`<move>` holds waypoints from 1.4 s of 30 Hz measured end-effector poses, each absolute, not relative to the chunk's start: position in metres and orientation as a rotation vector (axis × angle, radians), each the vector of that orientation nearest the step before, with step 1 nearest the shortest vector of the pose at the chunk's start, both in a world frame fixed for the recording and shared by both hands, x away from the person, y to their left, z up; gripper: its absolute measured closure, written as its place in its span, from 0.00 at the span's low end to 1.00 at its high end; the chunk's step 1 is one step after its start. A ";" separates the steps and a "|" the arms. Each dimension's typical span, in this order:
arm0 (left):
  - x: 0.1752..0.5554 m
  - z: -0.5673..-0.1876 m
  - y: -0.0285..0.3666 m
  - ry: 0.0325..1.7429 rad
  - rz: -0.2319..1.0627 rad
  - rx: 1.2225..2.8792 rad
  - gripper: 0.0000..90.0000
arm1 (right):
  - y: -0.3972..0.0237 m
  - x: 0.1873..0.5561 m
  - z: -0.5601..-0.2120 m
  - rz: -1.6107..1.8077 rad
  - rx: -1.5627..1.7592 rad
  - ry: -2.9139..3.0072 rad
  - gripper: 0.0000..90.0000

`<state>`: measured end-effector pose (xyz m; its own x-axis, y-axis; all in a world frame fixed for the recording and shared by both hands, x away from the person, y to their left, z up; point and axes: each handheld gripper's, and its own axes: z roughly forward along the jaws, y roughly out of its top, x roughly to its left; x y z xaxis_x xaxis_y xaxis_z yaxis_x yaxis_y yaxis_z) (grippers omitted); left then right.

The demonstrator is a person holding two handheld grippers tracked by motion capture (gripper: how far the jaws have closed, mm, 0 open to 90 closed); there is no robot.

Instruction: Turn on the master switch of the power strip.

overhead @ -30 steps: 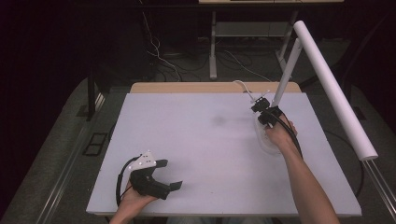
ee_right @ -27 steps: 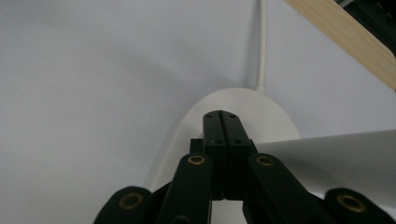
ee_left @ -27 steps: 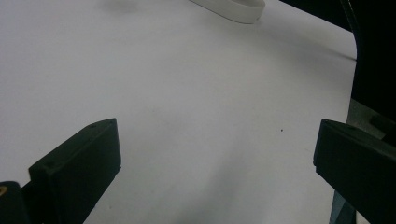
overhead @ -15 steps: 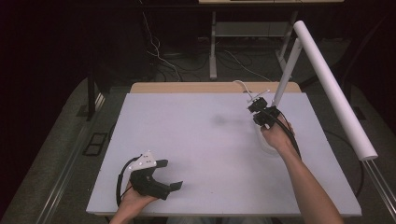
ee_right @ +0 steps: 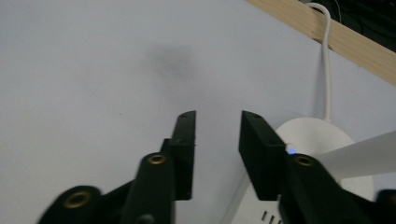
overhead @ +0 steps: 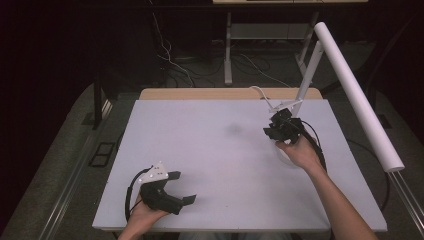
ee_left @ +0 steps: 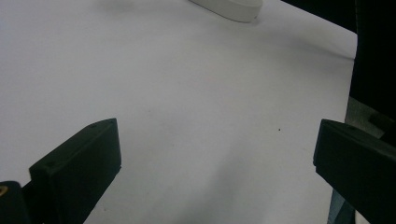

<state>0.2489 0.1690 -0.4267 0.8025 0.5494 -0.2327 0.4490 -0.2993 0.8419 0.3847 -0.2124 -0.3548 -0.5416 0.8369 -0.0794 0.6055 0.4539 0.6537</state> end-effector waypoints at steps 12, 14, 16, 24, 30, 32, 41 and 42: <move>0.250 -0.427 0.170 0.750 0.124 1.947 0.00 | -0.222 0.350 -0.350 1.024 1.189 2.365 0.06; 0.250 -0.427 0.170 0.752 0.124 1.947 0.00 | -0.225 0.344 -0.352 1.062 1.179 2.381 0.00; 0.249 -0.427 0.170 0.755 0.124 1.945 0.00 | -0.227 0.338 -0.354 1.117 1.166 2.392 0.00; 0.249 -0.427 0.171 0.754 0.130 1.947 0.00 | -0.239 0.311 -0.363 1.189 1.142 2.363 0.00; 0.249 -0.427 0.170 0.761 0.127 1.948 0.00 | -0.253 0.293 -0.378 1.225 1.178 2.335 0.00; 0.249 -0.428 0.170 0.762 0.128 1.948 0.00 | -0.259 0.288 -0.383 1.241 1.193 2.324 0.00; 0.249 -0.428 0.171 0.768 0.131 1.945 0.00 | -0.283 0.263 -0.399 1.319 1.258 2.228 0.00; 0.249 -0.428 0.171 0.769 0.130 1.944 0.00 | -0.285 0.260 -0.401 1.322 1.271 2.222 0.00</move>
<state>0.2493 0.1708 -0.4278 0.7922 0.5649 -0.2310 0.4570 -0.2982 0.8380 0.2600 -0.2853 -0.4008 -0.5836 0.7871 0.1998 0.5511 0.2031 0.8094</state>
